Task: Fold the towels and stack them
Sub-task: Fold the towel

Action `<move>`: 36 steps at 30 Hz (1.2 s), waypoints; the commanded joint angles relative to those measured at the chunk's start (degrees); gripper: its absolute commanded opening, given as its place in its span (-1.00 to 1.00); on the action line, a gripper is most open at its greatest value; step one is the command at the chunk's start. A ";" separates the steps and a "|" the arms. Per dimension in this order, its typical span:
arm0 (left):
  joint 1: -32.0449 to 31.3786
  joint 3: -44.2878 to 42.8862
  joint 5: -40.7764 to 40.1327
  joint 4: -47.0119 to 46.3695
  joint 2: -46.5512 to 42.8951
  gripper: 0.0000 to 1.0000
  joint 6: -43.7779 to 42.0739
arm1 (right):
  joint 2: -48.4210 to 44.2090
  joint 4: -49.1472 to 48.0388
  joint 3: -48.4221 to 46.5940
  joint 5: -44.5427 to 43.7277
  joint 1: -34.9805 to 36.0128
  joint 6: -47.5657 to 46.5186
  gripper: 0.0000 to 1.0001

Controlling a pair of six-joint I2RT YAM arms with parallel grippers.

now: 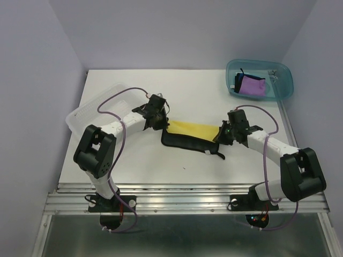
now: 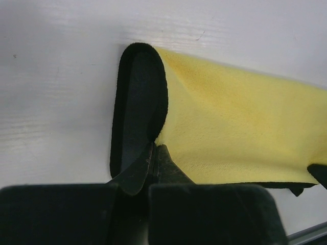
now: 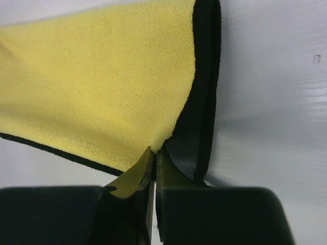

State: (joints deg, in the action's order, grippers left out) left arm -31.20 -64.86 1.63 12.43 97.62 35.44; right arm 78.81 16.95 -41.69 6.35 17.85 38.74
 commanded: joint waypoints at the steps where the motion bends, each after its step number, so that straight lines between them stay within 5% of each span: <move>1: 0.18 0.79 -5.32 2.16 -2.79 -1.00 -0.46 | -1.02 -1.30 1.96 -1.60 0.00 0.37 -0.92; 14: -0.70 0.09 -8.40 4.45 -0.51 -1.00 0.59 | 1.09 -3.24 3.02 -1.69 0.17 1.42 -0.66; 17: -0.88 -0.44 -8.48 5.24 0.02 -0.78 0.51 | 0.83 -2.45 2.85 -2.13 0.35 1.43 -0.49; 19: -1.23 -0.36 -8.75 5.85 -0.06 -0.33 0.94 | 0.21 -1.84 2.76 -2.74 0.35 1.25 -0.40; 22: -1.84 0.26 -8.66 5.86 -1.12 0.02 1.21 | -0.93 -0.25 2.76 -3.97 0.35 0.99 -0.29; 32: -3.78 -0.27 -9.89 6.12 -2.53 0.33 0.86 | -3.57 0.63 1.44 -5.12 0.35 -2.79 0.10; 36: -3.78 -0.79 -8.84 4.37 -1.83 0.34 0.25 | -3.84 -2.70 1.00 -3.37 0.35 -5.07 0.10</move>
State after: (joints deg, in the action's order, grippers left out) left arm -35.05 -64.47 -6.42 17.67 97.65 36.64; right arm 76.40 17.41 -39.90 2.74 18.09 36.80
